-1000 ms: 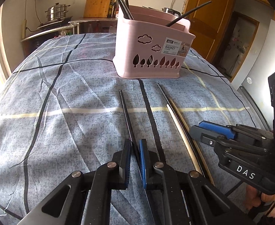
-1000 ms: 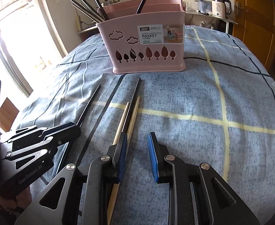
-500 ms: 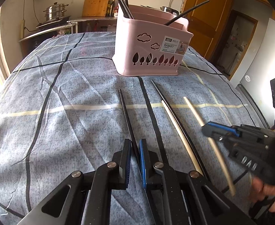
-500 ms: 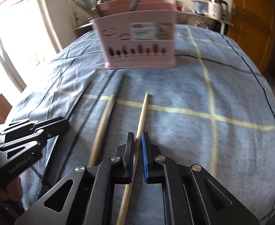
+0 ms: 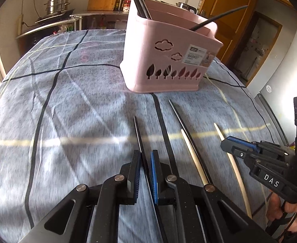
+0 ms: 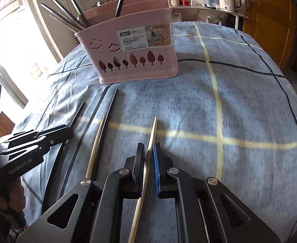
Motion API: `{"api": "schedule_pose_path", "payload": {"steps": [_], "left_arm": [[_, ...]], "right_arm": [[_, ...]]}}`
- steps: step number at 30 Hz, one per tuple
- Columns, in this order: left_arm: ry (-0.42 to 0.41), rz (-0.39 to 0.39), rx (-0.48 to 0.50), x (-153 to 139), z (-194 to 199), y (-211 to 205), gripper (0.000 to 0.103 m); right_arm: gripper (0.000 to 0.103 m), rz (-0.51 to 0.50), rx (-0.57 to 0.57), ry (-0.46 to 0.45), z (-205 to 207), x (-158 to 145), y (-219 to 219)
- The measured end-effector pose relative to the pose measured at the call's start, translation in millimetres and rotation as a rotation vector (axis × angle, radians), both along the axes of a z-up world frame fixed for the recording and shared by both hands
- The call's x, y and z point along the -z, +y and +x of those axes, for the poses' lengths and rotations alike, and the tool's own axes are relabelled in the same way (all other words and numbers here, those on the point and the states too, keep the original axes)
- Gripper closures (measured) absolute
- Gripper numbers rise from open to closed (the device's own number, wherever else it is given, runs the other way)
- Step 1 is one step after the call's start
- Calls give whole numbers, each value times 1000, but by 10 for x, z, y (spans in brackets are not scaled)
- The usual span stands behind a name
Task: Organize utensils
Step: 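Close the right tool on a wooden chopstick while the left tool grasps a black chopstick, then lift the chopsticks with both tools and carry them over the pink basket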
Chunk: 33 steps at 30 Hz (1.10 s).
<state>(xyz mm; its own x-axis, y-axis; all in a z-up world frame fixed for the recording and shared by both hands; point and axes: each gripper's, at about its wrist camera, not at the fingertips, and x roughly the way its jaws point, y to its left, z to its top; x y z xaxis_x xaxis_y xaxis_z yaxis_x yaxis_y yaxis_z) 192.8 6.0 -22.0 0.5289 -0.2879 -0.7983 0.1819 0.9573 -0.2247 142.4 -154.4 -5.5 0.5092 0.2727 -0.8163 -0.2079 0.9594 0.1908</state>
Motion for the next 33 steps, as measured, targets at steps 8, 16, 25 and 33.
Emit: {"api": "schedule_pose_path", "payload": {"steps": [8, 16, 25, 33], "left_arm": [[10, 1, -6, 6, 230, -45, 94], [12, 43, 4, -15, 352, -127, 98], [-51, 17, 11, -336, 225, -54, 98], [-171, -21, 14, -984, 59, 15, 99]], "right_arm": [[95, 8, 11, 21, 226, 6, 24], [99, 4, 0, 28, 304, -6, 42], [99, 48, -12, -25, 200, -276, -1], [99, 76, -19, -142, 90, -787, -46]]}}
